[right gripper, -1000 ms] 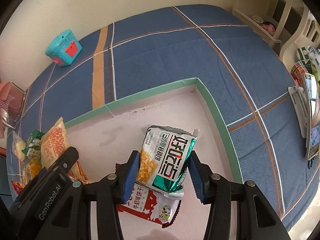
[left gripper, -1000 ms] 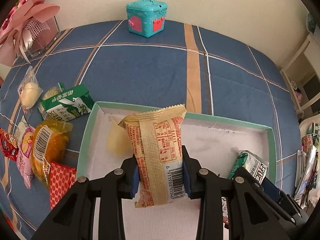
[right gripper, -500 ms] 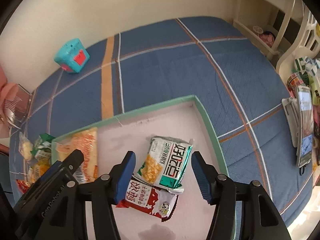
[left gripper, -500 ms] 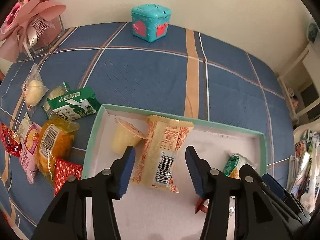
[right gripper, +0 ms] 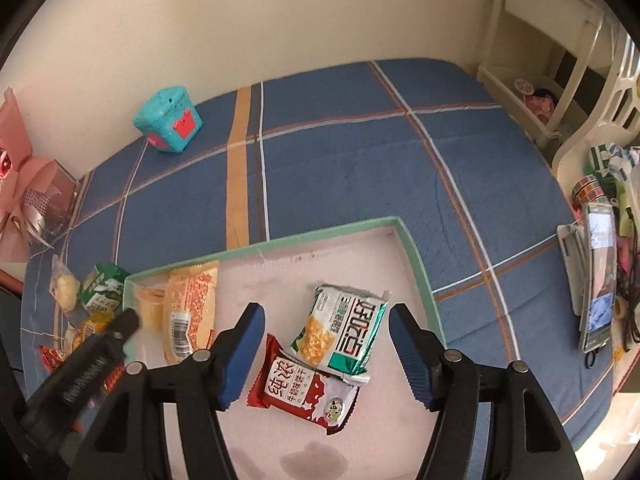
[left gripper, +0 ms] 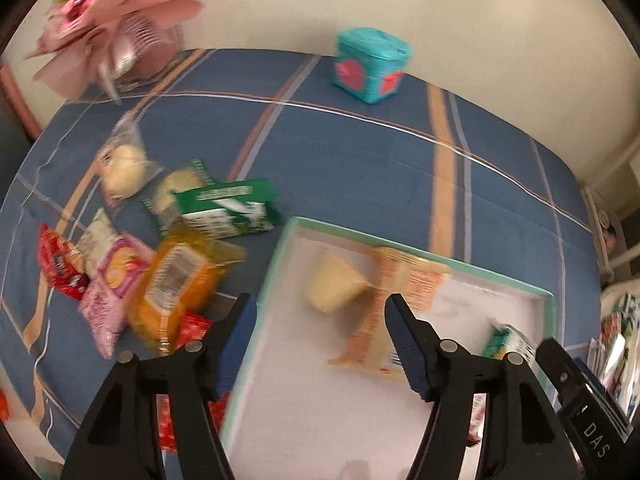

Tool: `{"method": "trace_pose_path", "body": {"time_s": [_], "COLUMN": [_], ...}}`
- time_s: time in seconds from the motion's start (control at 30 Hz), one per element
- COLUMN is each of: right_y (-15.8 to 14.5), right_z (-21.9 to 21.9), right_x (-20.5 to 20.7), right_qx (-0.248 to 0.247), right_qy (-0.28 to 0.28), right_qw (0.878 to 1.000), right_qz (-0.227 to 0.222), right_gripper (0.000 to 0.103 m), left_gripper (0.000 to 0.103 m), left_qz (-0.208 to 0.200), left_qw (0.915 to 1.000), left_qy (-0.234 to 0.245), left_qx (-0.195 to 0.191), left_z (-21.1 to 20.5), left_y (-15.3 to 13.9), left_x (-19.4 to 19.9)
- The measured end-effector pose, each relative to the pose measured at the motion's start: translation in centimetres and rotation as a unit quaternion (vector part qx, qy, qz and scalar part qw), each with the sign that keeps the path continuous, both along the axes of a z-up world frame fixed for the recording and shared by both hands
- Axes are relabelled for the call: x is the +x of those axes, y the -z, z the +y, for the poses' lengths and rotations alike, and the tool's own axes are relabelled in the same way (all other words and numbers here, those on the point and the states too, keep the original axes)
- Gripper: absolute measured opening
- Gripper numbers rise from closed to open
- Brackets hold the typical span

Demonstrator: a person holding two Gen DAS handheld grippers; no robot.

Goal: Organize snacks
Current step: 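Lift both open grippers out of the tray and move back toward the snack pile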

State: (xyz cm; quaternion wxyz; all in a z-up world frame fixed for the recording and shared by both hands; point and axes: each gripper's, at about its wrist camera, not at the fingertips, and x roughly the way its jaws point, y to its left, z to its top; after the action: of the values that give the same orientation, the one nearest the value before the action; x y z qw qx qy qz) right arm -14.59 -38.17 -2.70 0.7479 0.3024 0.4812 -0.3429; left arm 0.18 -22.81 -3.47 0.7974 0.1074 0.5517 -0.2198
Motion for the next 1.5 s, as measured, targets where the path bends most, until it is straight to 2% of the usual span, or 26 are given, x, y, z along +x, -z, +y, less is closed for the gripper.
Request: {"method": "trace_pose_path", "body": {"time_s": [0.27,0.47,0.57,0.63,0.7,0.8,1.1,1.5], "right_y": [0.5,0.8,1.2,1.3,1.4,1.5,1.8,0.4], "right_z": [0.6,0.6,0.6,0.6,0.8,1.0,1.5,3.7], "right_x": [0.2,0.5,0.6,0.7,0.9,1.0,1.8,3.4], "right_qx": [0.004,0.000,0.002,-0.001,-0.008,-0.013,-0.016,-0.030], "right_qy": [-0.008,-0.012,-0.017,-0.022,-0.026,-0.033,-0.054,-0.066], "right_qw": [1.000,1.000,1.000,0.999,0.999,0.999,0.998,0.997], "right_qz": [0.006,0.017,0.023,0.026,0.030,0.033,0.041,0.020], "right_gripper": [0.068,0.069,0.070,0.077,0.093,0.102,0.103,0.103], "left_gripper": [0.068,0.069,0.079,0.086,0.090,0.094,0.095,0.095], "left_qz": [-0.013,-0.015,-0.017,-0.020,-0.026,-0.034,-0.047,-0.051], "left_qw": [0.9993,0.9990,0.9989,0.9987,0.9981,0.9972,0.9955,0.9960], "left_qy": [-0.032,-0.038,-0.040,-0.041,-0.047,-0.056,-0.063,-0.065], "left_qx": [0.012,0.016,0.018,0.023,0.030,0.037,0.052,0.035], "left_z": [2.3,2.7,2.7,2.8,2.9,3.3,3.9,5.9], "left_y": [0.1,0.4,0.6,0.7,0.8,0.9,1.3,1.1], "left_x": [1.2,1.4,1.5,1.5,1.5,1.7,1.8,2.1]}}
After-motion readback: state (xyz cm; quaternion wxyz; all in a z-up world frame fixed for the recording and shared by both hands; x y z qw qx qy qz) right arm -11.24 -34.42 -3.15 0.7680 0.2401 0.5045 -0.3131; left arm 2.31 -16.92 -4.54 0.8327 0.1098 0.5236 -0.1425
